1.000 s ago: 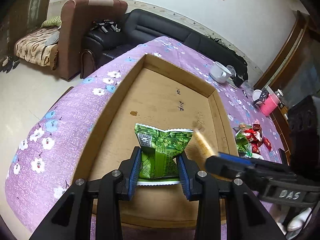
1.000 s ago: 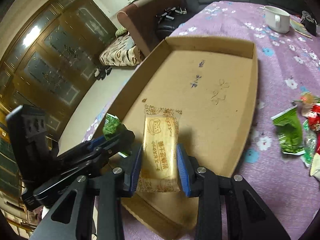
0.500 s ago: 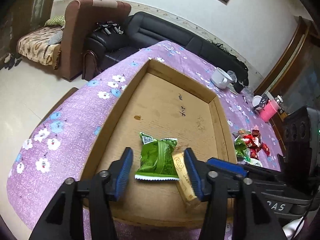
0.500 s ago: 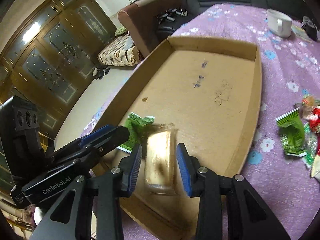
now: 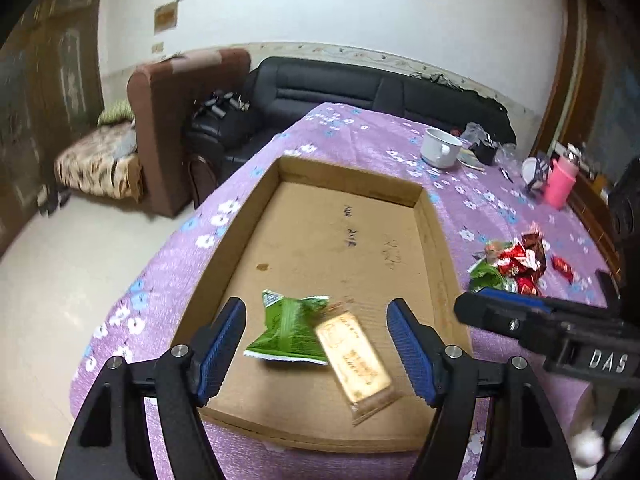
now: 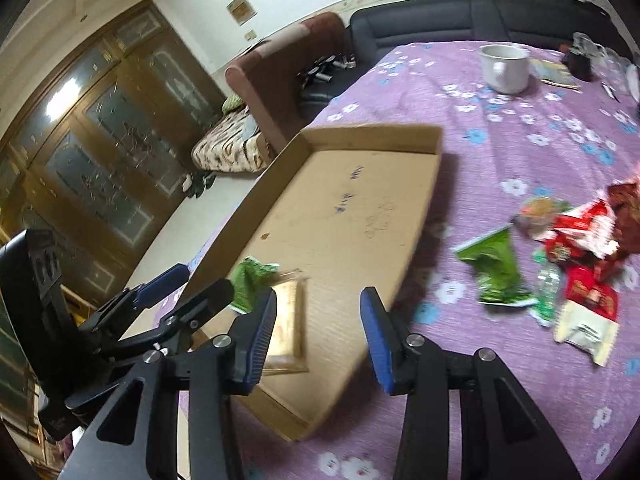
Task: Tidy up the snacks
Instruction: 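Carry both snacks over the cardboard box and open both tools to drop them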
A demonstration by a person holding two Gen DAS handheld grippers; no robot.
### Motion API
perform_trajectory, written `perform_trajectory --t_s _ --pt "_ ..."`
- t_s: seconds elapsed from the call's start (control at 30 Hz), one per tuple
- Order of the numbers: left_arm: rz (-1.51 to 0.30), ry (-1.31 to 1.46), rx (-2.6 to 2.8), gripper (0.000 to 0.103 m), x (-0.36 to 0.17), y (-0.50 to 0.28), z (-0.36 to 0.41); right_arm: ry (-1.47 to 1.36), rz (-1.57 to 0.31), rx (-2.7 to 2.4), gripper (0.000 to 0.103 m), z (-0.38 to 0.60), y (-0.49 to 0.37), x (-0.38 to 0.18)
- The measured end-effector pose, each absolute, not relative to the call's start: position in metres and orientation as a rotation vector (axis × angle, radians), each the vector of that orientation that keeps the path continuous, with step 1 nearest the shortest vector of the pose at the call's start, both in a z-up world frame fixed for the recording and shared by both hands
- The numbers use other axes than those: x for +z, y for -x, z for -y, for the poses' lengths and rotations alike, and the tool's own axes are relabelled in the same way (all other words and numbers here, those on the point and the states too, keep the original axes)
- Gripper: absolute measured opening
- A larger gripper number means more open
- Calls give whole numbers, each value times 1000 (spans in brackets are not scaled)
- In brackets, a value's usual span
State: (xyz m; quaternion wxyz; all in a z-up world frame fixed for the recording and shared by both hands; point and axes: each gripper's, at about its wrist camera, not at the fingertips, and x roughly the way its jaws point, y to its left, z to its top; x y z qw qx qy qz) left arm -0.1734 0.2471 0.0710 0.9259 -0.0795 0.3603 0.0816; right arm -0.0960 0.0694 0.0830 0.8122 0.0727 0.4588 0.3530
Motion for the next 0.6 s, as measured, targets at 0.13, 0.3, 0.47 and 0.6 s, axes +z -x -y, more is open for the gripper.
perform_trajectory --t_s 0.13,0.3,0.47,0.6 --pt "-749 110 158 77 75 170 -229 -218 -960 706 45 -34 90 84" --pt "-771 62 135 77 76 162 -205 -284 -943 645 46 11 83 81" --pt "-790 17 112 77 76 154 -179 -349 -936 566 46 63 74 69" --pt "-814 32 59 77 75 144 -161 -389 -934 490 46 107 65 59"
